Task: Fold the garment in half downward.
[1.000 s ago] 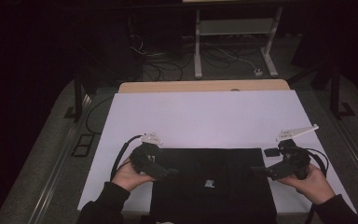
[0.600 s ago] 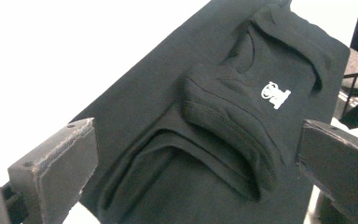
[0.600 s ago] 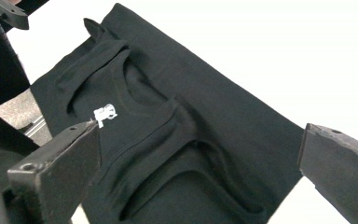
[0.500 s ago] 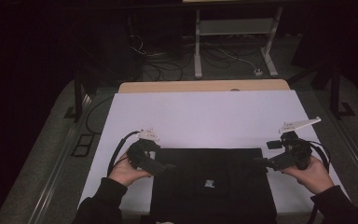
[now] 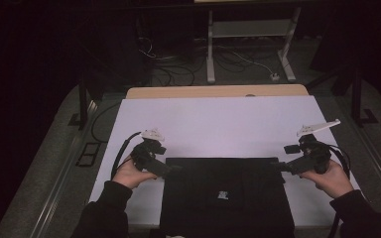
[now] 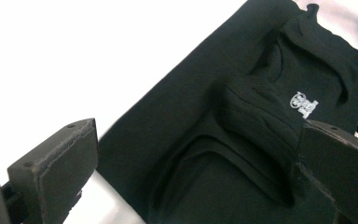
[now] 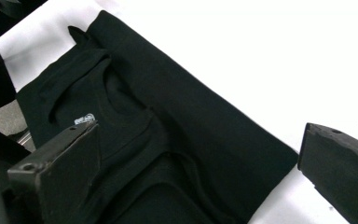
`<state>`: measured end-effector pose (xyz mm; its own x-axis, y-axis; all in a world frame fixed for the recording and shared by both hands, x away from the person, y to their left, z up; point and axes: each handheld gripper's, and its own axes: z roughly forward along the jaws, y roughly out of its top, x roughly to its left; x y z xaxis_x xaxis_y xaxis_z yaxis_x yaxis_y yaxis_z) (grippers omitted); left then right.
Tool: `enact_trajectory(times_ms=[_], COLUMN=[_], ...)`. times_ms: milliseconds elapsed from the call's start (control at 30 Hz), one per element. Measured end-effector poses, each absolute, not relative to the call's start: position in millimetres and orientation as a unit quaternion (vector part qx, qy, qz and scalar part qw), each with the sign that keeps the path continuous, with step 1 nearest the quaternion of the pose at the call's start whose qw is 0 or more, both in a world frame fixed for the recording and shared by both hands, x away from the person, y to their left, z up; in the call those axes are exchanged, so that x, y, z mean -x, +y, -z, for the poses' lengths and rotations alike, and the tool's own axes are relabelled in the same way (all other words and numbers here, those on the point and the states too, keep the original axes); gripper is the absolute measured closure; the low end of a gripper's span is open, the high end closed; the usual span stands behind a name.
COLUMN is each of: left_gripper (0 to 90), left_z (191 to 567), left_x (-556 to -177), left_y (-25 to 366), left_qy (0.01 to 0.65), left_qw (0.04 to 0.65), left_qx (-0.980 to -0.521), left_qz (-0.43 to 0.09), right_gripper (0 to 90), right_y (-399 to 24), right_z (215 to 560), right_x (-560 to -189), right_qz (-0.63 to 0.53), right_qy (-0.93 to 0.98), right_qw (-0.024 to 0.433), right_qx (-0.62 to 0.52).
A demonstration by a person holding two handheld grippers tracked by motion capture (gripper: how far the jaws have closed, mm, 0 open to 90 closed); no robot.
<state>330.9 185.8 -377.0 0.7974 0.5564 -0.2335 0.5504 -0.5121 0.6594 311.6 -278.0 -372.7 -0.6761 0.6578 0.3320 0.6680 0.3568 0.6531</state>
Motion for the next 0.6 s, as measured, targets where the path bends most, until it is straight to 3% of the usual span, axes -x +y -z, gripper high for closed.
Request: enact_trajectory(times_ms=[600], left_gripper=[0.0], left_z=[392.0], left_x=[-356.0], left_y=[201.4], left_qy=[0.334], left_qw=[0.387], left_qx=[-0.859], left_qz=[0.010], right_gripper=[0.0], right_y=[-276.6], right_z=[388.3], right_x=[-329.5], right_qz=[0.393], right_qy=[-0.828], right_qw=[0.000], right_qx=[0.399])
